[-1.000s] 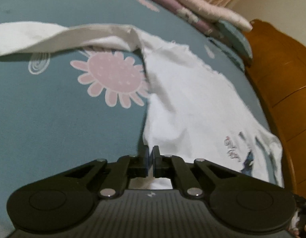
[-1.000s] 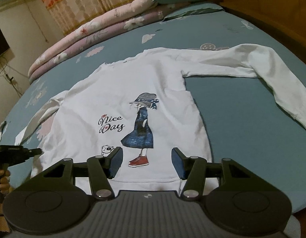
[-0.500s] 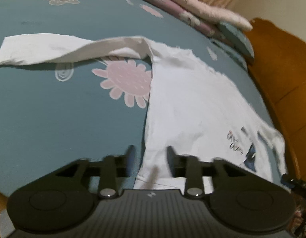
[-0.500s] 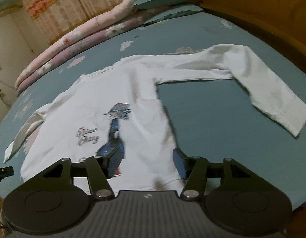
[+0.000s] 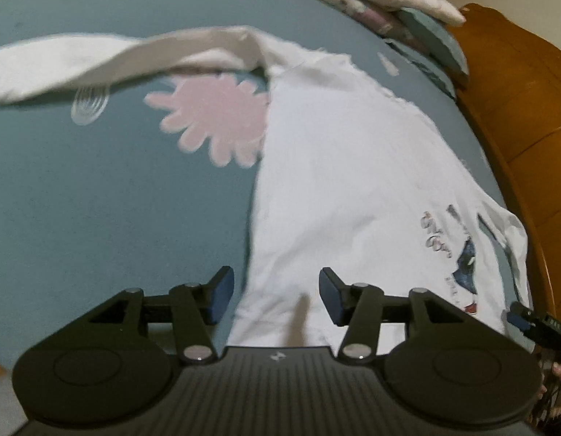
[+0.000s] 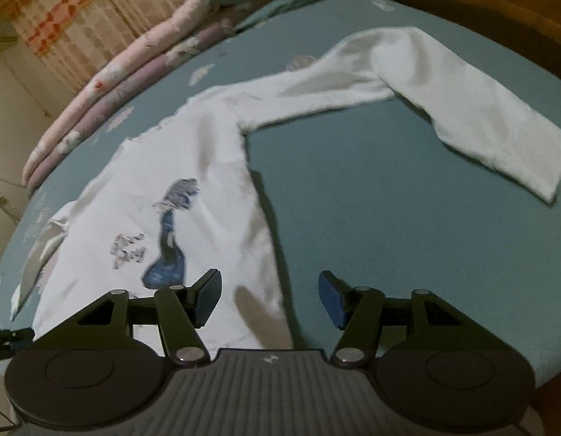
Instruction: Fold clothes
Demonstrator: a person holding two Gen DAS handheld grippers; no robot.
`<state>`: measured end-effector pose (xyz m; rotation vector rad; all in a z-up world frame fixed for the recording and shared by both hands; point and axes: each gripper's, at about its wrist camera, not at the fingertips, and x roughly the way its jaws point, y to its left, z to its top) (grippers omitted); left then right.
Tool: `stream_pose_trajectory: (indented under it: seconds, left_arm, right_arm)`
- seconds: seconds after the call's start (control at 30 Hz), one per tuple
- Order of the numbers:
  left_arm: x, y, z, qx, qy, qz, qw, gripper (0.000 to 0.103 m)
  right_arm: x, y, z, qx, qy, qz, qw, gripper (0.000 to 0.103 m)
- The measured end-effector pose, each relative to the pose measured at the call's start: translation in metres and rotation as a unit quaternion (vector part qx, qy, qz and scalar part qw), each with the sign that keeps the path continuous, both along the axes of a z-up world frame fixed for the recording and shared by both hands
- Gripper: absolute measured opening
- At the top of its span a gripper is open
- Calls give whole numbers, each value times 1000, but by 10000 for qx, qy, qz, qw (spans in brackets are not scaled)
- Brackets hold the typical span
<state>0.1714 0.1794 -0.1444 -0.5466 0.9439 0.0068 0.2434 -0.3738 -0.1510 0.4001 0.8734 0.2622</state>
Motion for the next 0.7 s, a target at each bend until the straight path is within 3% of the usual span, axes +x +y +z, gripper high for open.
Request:
stream_pose_trajectory:
  seconds: [0.13, 0.3, 0.5, 0.7]
  left_arm:
    - [17, -10, 18, 137, -203, -245, 9994, 52]
    - [46, -25, 24, 181, -357, -436, 9982, 53]
    - [74, -42, 24, 330, -518, -498, 9969, 58]
    - [93, -53, 15, 351, -694, -367, 9963, 63]
  right_arm:
    - [24, 2, 13, 179, -85, 172, 9997, 64]
    - [79, 1, 14, 824, -3, 243, 9963, 64]
    - [154, 5, -6, 1691, 339, 107, 9850, 64]
    - [202, 12, -38, 2108, 563, -161, 9758, 64]
